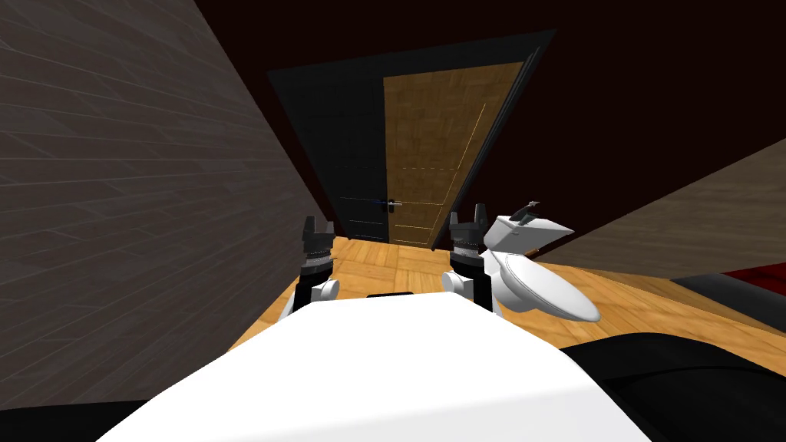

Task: Pull the door open

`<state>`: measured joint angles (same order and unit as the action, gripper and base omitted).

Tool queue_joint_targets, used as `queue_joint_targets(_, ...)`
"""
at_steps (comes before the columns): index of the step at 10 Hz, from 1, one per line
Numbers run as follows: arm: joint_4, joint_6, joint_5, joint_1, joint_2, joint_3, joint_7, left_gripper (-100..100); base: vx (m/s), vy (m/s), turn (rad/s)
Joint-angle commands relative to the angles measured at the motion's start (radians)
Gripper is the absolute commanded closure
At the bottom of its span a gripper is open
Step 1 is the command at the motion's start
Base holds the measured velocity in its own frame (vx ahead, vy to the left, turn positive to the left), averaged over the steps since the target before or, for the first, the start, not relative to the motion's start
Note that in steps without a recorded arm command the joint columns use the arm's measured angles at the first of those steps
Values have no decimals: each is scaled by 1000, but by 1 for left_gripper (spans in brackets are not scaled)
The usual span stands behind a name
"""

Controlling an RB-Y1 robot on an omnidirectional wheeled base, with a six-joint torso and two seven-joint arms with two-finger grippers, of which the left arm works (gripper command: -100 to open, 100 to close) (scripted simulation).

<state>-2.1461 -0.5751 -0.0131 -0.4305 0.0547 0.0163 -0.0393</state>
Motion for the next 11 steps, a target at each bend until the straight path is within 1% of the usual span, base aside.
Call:
queue_joint_targets(1, 40, 9, -5, 21, 14, -7, -10, -100, 94, -14, -85)
queue_joint_targets(8, 211, 45, -22, 99, 68, -22, -45, -100, 101, -17, -80)
queue_joint_targets(11, 287, 61, -30, 135, 92, -29, -62, -100, 99, 1, -83)
